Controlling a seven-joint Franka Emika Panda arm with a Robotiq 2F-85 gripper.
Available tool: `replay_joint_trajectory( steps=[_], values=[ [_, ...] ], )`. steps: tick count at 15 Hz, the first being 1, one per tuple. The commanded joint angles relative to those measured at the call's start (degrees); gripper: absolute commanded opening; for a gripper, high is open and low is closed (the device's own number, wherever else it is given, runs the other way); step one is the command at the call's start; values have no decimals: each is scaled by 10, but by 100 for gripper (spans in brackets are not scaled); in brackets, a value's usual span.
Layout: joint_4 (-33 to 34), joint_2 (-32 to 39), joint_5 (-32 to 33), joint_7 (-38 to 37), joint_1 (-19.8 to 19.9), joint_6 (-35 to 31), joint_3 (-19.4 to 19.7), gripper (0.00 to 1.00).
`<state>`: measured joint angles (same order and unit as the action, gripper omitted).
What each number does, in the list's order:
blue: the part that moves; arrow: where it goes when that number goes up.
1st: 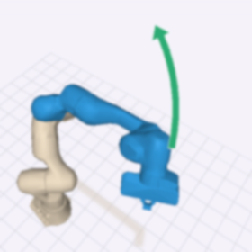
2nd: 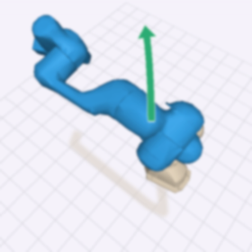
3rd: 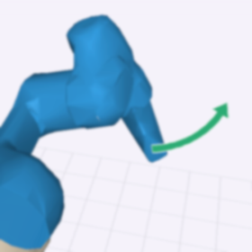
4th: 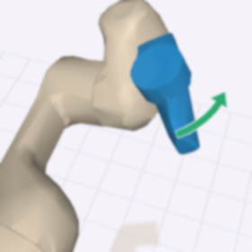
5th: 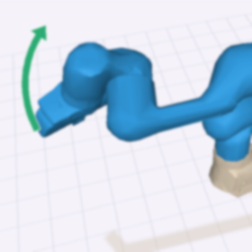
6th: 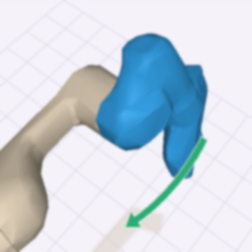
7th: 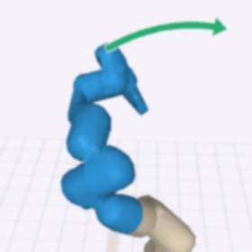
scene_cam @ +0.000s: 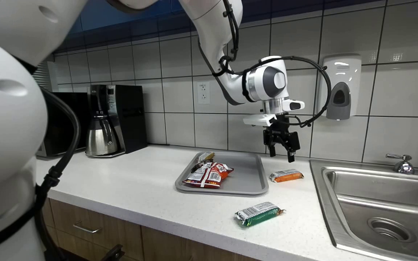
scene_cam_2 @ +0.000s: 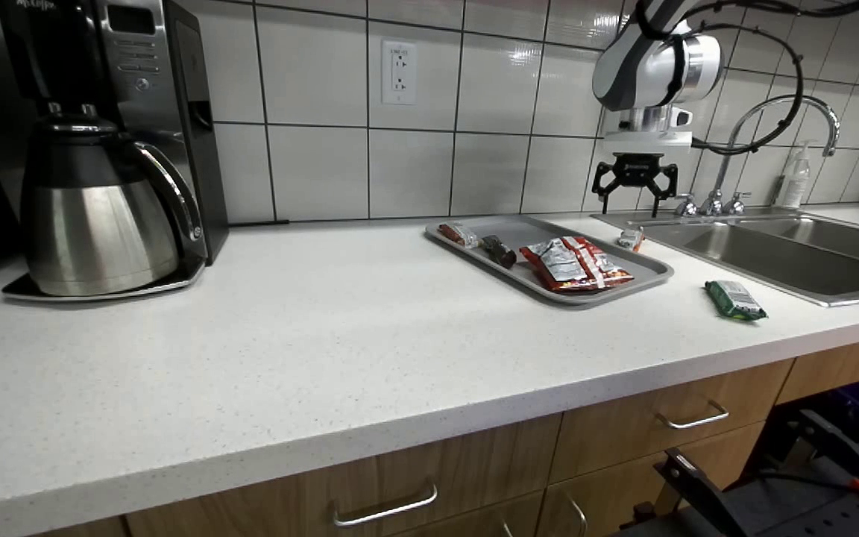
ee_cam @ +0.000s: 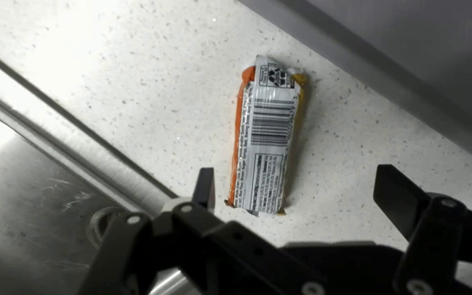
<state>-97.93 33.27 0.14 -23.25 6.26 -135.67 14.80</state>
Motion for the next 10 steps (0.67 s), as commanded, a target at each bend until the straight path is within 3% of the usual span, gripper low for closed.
replay_joint_trajectory(
  steps=[1, 10],
  values=[
    [36, 37, -19, -22, 8, 0, -6, 100],
    [77, 81, -29, -44, 10, 10, 3, 100]
  ],
)
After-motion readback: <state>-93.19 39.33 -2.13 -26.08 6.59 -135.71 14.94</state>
